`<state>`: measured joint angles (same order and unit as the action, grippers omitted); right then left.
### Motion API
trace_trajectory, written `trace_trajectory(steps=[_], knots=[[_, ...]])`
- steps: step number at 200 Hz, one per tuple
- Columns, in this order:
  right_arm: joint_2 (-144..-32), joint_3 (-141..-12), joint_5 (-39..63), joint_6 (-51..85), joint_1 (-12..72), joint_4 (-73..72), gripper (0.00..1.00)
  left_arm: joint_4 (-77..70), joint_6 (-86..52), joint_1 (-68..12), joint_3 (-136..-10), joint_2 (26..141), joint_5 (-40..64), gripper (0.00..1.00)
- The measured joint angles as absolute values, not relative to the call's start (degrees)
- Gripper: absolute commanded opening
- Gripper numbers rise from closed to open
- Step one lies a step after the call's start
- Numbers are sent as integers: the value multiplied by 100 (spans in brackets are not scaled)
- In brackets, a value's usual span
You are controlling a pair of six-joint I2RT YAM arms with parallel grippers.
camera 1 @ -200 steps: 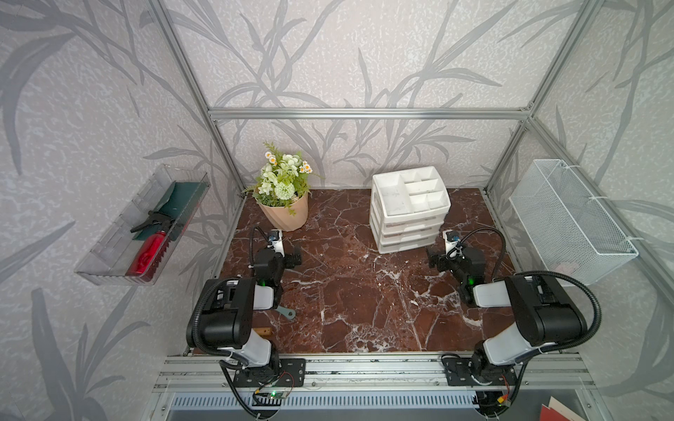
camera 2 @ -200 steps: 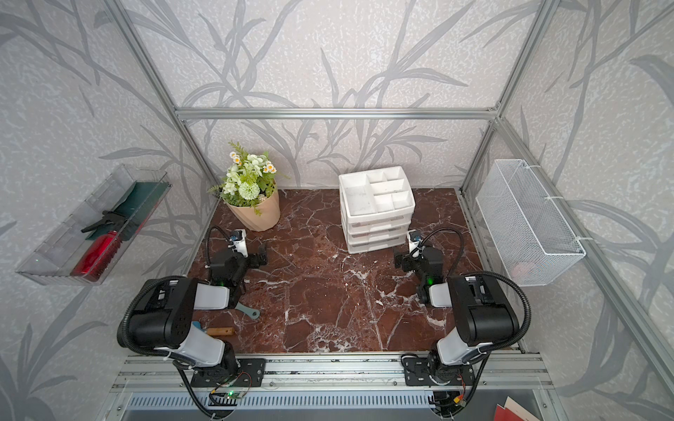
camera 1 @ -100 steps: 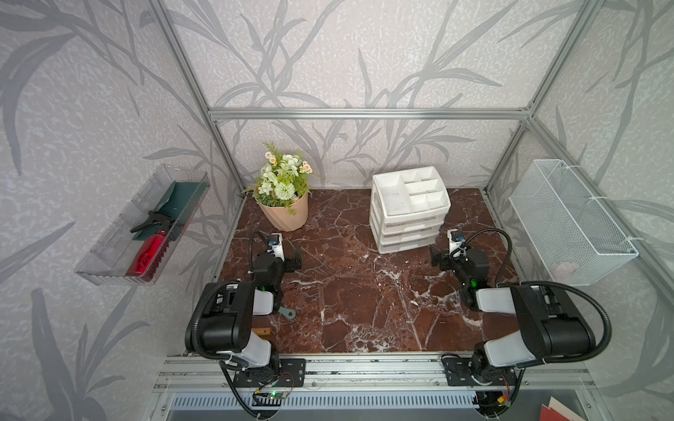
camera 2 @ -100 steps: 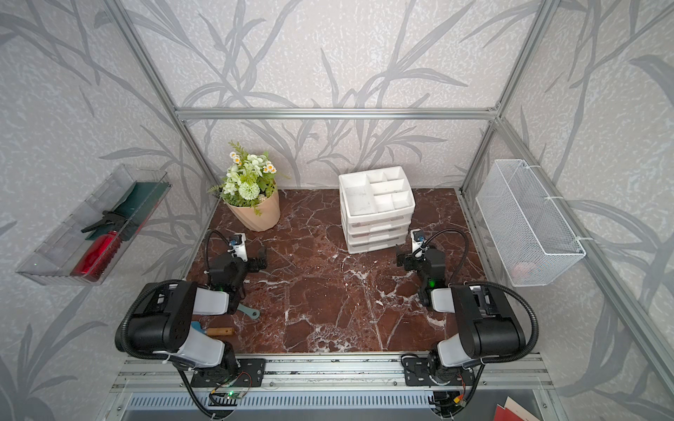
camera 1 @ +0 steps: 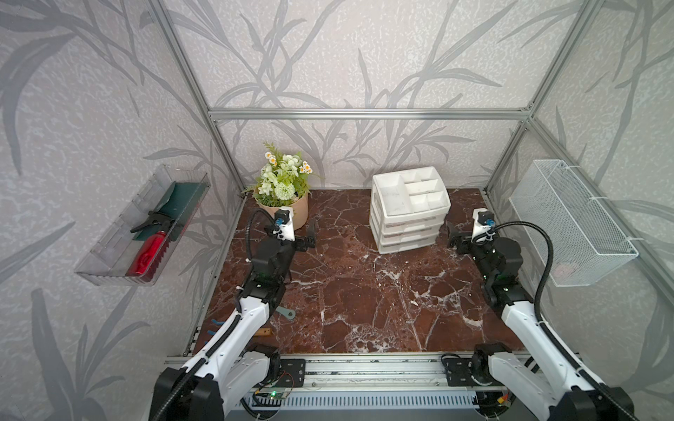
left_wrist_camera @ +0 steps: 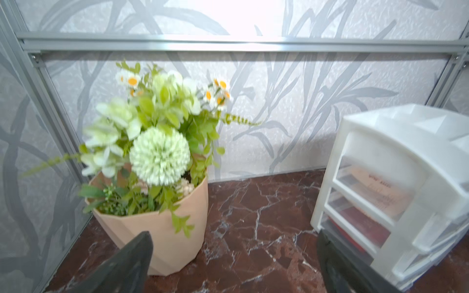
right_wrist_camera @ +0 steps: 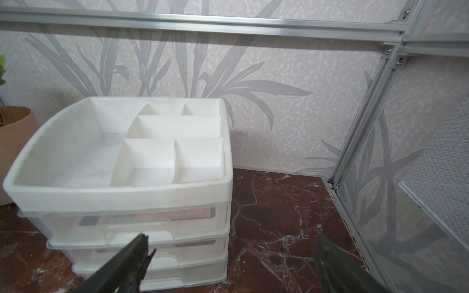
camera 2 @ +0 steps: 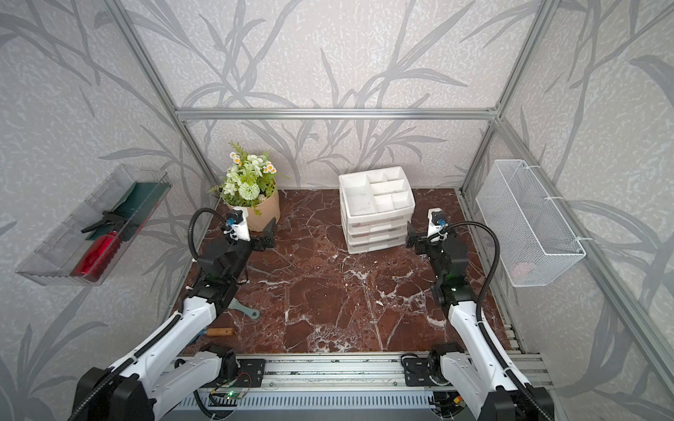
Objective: Take the postcards out of the drawer
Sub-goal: Adjust the storage box at the center of the board.
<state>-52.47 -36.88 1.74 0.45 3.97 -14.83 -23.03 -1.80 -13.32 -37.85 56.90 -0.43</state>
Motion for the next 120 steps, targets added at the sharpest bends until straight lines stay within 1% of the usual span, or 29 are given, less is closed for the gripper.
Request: trace_trajectory(steps=[11, 14, 26, 39, 45, 63, 86, 98, 111, 120], knots=[[-5299, -4099, 174, 196, 403, -1041, 100, -1820, -338, -1409, -4355, 5813, -91, 99], [-5325, -4219, 187, 233, 403, -906, 98, -1680, -379, -1433, -4501, 5848, -110, 99], [-5443, -4615, 320, 381, 403, -425, 89, -1186, -499, -1573, -5072, 6031, -141, 99], [-5680, -5096, 534, 548, 416, 113, 75, -701, -607, -1776, -5599, 6248, -141, 99], [-5817, -5334, 674, 626, 432, 362, 72, -449, -659, -1879, -5837, 6359, -139, 99], [-6351, -6208, 906, 749, 631, 1111, 67, 213, -871, -2091, -6464, 6694, -56, 99], [-6893, -7177, 928, 768, 1247, 1837, 64, 875, -1142, -2268, -7098, 7105, 217, 99], [-7144, -7647, 952, 784, 1533, 2169, 60, 1090, -1262, -2335, -7277, 7240, 379, 99], [-7509, -8259, 1020, 790, 1793, 2563, 53, 1269, -1378, -2414, -7365, 7336, 515, 99], [-7830, -8731, 1020, 770, 1927, 2829, 51, 1385, -1463, -2464, -7400, 7380, 600, 99]])
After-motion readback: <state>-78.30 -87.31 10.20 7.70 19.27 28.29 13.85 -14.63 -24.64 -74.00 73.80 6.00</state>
